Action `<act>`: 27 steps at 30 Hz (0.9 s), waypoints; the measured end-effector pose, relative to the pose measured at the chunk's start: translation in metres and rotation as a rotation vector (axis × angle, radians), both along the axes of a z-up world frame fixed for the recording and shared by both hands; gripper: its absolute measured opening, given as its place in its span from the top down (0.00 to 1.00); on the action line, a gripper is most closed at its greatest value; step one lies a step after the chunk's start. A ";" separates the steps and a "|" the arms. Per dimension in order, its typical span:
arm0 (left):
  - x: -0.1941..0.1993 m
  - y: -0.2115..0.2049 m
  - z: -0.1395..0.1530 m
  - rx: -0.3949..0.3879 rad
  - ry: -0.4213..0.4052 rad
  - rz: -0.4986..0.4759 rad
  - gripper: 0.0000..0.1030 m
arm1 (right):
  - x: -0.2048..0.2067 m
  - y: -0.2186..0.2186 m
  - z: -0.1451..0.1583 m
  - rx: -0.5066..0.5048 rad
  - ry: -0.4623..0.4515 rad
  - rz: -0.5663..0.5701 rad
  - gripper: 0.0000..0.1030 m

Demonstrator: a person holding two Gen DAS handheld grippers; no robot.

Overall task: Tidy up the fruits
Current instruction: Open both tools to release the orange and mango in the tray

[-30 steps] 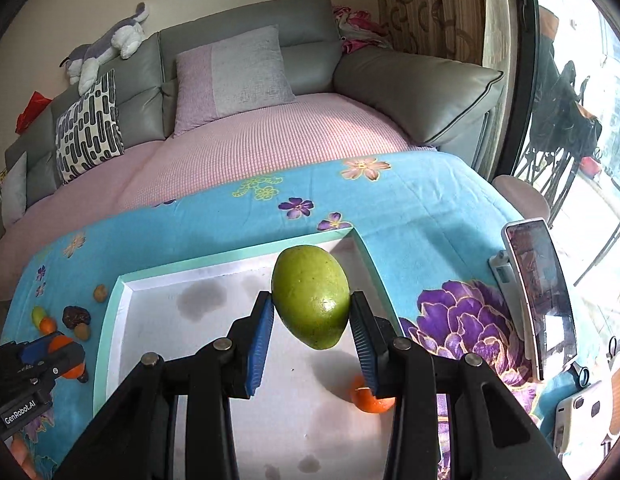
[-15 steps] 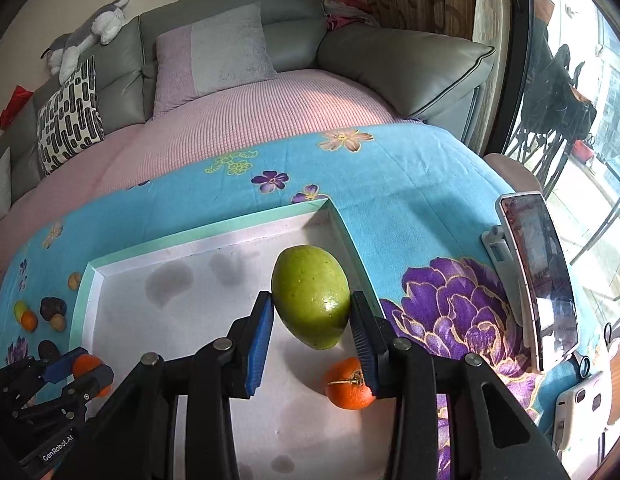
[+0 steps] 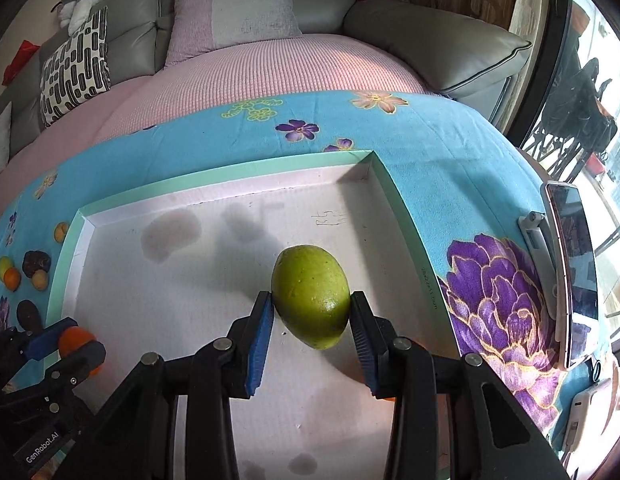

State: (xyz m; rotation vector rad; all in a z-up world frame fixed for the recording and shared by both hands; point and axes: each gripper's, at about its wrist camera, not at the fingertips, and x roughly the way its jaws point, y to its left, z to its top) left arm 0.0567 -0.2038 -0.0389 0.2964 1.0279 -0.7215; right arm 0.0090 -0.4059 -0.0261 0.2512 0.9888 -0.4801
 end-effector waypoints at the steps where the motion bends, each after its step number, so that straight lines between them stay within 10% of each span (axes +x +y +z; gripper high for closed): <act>1: 0.000 0.000 -0.001 0.001 0.002 0.001 0.59 | 0.000 -0.001 -0.002 0.001 0.008 -0.003 0.61; 27: -0.001 0.026 0.049 -0.081 -0.050 0.046 0.34 | -0.004 0.006 0.024 -0.068 -0.036 0.013 0.55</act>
